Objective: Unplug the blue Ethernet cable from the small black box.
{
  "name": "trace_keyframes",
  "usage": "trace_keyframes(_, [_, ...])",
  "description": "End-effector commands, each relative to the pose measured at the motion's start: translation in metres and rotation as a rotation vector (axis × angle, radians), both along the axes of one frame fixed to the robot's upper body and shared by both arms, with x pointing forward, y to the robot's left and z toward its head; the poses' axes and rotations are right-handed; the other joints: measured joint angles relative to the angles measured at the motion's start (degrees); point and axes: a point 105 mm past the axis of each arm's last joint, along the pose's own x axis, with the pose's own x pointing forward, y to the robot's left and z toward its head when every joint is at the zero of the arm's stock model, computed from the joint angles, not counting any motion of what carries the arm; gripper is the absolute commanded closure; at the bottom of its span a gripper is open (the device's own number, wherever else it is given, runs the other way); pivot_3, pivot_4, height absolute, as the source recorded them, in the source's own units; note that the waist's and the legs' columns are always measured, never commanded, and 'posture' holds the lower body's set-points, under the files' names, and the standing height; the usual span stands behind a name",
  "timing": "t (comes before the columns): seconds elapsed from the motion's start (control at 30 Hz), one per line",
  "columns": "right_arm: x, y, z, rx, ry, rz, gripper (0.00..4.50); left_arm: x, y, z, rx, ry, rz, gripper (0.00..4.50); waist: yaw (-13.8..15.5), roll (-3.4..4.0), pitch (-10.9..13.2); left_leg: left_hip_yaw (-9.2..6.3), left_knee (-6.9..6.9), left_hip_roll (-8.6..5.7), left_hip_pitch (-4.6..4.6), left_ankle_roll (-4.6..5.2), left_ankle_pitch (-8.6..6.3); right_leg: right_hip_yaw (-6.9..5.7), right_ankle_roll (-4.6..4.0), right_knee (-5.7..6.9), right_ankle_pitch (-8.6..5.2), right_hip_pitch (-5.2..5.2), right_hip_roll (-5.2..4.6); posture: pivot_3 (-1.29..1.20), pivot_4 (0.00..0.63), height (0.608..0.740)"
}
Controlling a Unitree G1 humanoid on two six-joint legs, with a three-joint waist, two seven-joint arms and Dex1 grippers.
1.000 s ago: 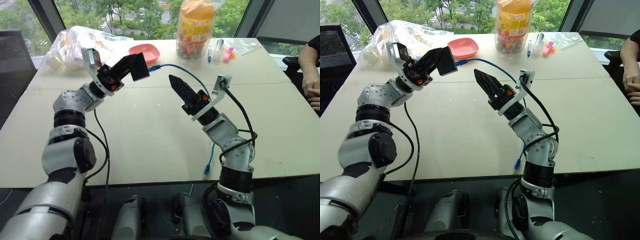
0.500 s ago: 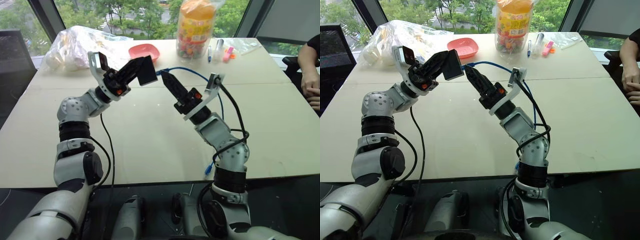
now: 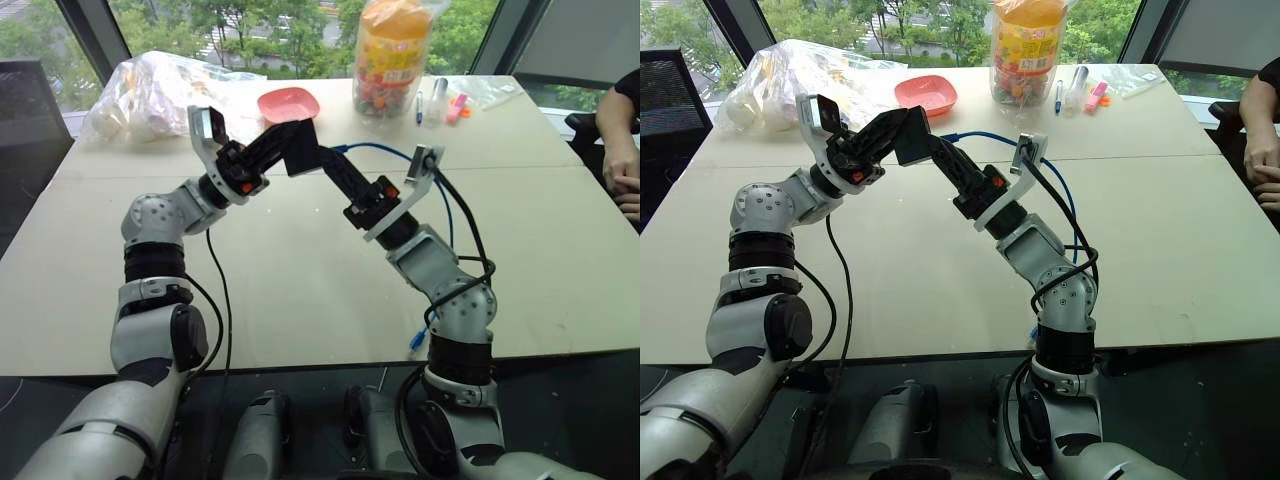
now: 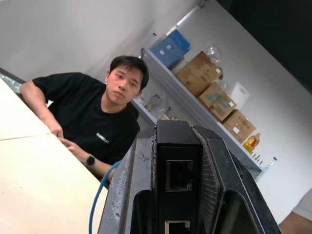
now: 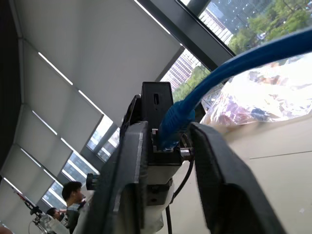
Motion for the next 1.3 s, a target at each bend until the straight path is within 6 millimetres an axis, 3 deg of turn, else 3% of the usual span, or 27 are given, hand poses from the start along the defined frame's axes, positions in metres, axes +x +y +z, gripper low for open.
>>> trace_keyframes(0.03, [-0.005, 0.003, 0.014, 0.040, -0.045, 0.019, 4.46, -0.006, 0.001, 0.014, -0.027, -0.066, -0.011, 4.01, 0.0, 0.00, 0.0, 0.00, -0.01, 0.01, 0.00, 0.00, 0.00, 0.00, 0.00, 0.00, 0.00, 0.00, 0.00, 0.00, 0.150, 0.740])
trace_keyframes(0.33, [-0.003, 0.002, 0.008, 0.032, -0.020, 0.010, 4.46, -0.002, 0.009, 0.013, -0.007, -0.074, 0.042, 4.01, 0.0, 0.00, 0.0, 0.00, -0.02, 0.01, 0.00, 0.00, -0.01, 0.00, -0.11, -0.04, -0.07, 0.00, 0.00, 0.00, 0.150, 0.740])
trace_keyframes(0.53, [0.030, -0.060, 0.003, 0.034, 0.039, -0.206, 4.46, 0.004, 0.055, 0.027, 0.012, -0.096, 0.173, 4.01, -0.1, -0.01, 0.0, 0.01, -0.03, 0.02, -0.02, 0.00, -0.01, -0.03, -0.12, -0.08, -0.07, -0.01, 0.00, 0.00, 0.150, 0.740])
trace_keyframes(0.67, [0.038, -0.077, 0.009, 0.001, 0.023, -0.239, 4.46, 0.004, 0.063, 0.030, 0.042, -0.113, 0.195, 4.01, 0.1, 0.01, 0.0, 0.01, -0.13, 0.01, -0.09, 0.02, -0.03, -0.04, -0.13, -0.21, -0.08, -0.05, 0.00, 0.00, 0.150, 0.740])
trace_keyframes(0.77, [0.042, -0.075, 0.010, -0.066, 0.008, -0.235, 4.46, 0.005, 0.046, 0.024, 0.133, -0.152, 0.202, 4.01, 0.2, 0.02, 0.0, 0.01, -0.18, 0.01, -0.15, 0.04, -0.04, -0.05, -0.12, -0.34, -0.07, -0.04, 0.01, 0.00, 0.150, 0.740])
trace_keyframes(0.9, [0.066, -0.091, 0.001, -0.198, 0.073, -0.323, 4.46, 0.019, 0.013, 0.010, 0.316, -0.273, 0.330, 4.01, 0.2, 0.02, 0.0, 0.04, -0.17, -0.03, -0.24, 0.10, -0.06, -0.04, -0.04, -0.58, 0.05, 0.01, 0.00, 0.00, 0.150, 0.740])
trace_keyframes(1.03, [0.097, -0.128, -0.032, -0.383, 0.222, -0.482, 4.46, 0.024, -0.016, -0.009, 0.436, -0.385, 0.383, 4.01, 0.2, 0.02, 0.0, 0.16, -0.16, -0.04, -0.34, 0.27, -0.16, -0.02, 0.04, -0.74, 0.19, -0.03, 0.00, 0.00, 0.150, 0.740])
trace_keyframes(1.23, [0.119, -0.174, -0.074, -0.608, 0.353, -0.645, 4.46, 0.031, -0.049, -0.031, 0.513, -0.472, 0.423, 4.01, 0.1, 0.02, 0.0, 0.33, -0.15, -0.06, -0.63, 0.31, -0.16, -0.03, 0.00, -0.74, 0.37, -0.29, 0.07, 0.00, 0.150, 0.740])
trace_keyframes(1.3, [0.121, -0.182, -0.080, -0.624, 0.356, -0.656, 4.46, 0.034, -0.057, -0.037, 0.529, -0.484, 0.436, 4.01, 0.1, 0.02, 0.0, 0.34, -0.15, -0.06, -0.63, 0.31, -0.16, -0.03, 0.01, -0.74, 0.37, -0.28, 0.08, 0.00, 0.150, 0.740])
